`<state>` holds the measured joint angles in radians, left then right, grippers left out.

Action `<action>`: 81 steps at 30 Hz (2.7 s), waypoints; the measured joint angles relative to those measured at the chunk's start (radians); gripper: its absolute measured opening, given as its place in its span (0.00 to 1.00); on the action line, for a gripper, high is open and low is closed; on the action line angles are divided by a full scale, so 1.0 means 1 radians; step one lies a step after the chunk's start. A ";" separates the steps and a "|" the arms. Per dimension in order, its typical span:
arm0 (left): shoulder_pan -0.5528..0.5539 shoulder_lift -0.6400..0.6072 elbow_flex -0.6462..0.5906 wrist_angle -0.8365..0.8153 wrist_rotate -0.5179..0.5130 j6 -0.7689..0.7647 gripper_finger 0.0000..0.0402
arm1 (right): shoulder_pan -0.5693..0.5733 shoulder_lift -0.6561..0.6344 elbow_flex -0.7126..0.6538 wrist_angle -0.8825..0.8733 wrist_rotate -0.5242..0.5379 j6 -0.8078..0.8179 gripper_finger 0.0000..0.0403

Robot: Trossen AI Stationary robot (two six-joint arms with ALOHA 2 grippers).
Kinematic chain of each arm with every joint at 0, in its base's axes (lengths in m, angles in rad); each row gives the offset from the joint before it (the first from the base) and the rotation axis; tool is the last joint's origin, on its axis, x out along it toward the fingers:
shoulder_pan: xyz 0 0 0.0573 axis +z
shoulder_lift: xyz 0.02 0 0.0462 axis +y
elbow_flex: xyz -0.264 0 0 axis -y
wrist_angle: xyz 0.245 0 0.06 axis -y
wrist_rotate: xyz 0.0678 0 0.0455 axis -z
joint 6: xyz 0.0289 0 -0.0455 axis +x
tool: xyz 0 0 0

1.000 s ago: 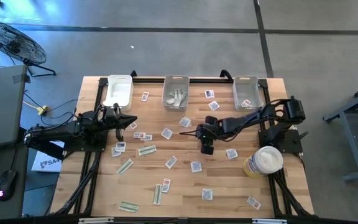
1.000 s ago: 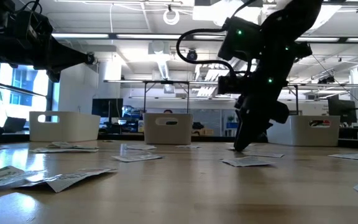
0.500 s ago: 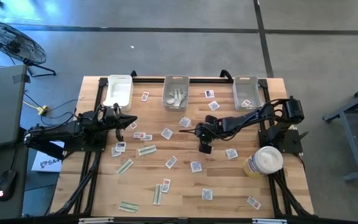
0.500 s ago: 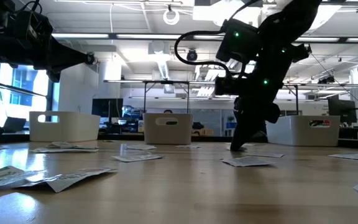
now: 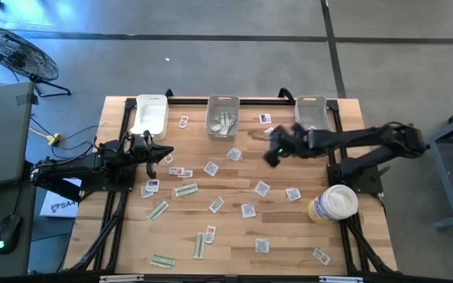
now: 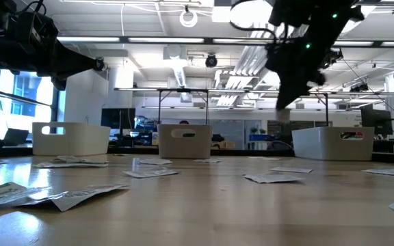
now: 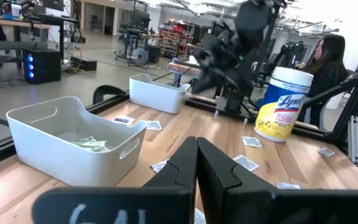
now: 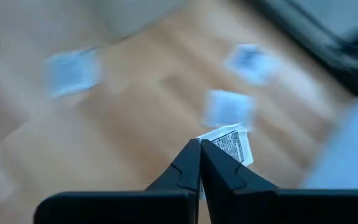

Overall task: Pick & Place First Aid Supplies
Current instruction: Put the orange pad into the right gray bin, then put the blue pad into the white bin

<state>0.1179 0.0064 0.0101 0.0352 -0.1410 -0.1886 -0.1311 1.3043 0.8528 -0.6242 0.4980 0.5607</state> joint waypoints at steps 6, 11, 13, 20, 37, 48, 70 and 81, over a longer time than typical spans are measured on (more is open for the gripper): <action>0.000 0.000 0.000 0.000 0.000 0.000 0.00 | -0.187 -0.083 0.001 -0.178 0.121 0.195 0.00; 0.000 0.000 0.000 0.000 0.000 0.000 0.00 | -0.363 -0.080 -0.028 -0.146 0.065 0.165 0.00; 0.000 0.000 0.000 0.000 0.000 0.000 0.00 | -0.415 -0.079 -0.048 -0.118 0.048 0.165 0.00; 0.000 0.000 0.000 0.000 0.001 0.000 0.00 | -0.539 -0.080 -0.120 -0.094 -0.001 0.197 0.02; 0.000 0.000 0.000 0.000 0.001 0.000 0.00 | -0.535 -0.127 0.034 -0.298 -0.100 0.000 0.34; 0.000 0.000 0.000 0.000 0.001 0.000 0.00 | -0.029 -0.043 -0.015 0.253 -0.240 -0.076 0.34; 0.000 0.000 0.000 0.000 0.001 0.000 0.00 | 0.339 0.299 -0.035 0.636 -0.100 -0.094 0.34; 0.000 0.000 0.000 0.000 0.001 0.000 0.00 | 0.198 0.370 -0.023 0.666 0.076 0.003 0.34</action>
<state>0.1178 0.0066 0.0101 0.0349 -0.1395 -0.1883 0.0665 1.6747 0.8293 0.0421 0.5743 0.5635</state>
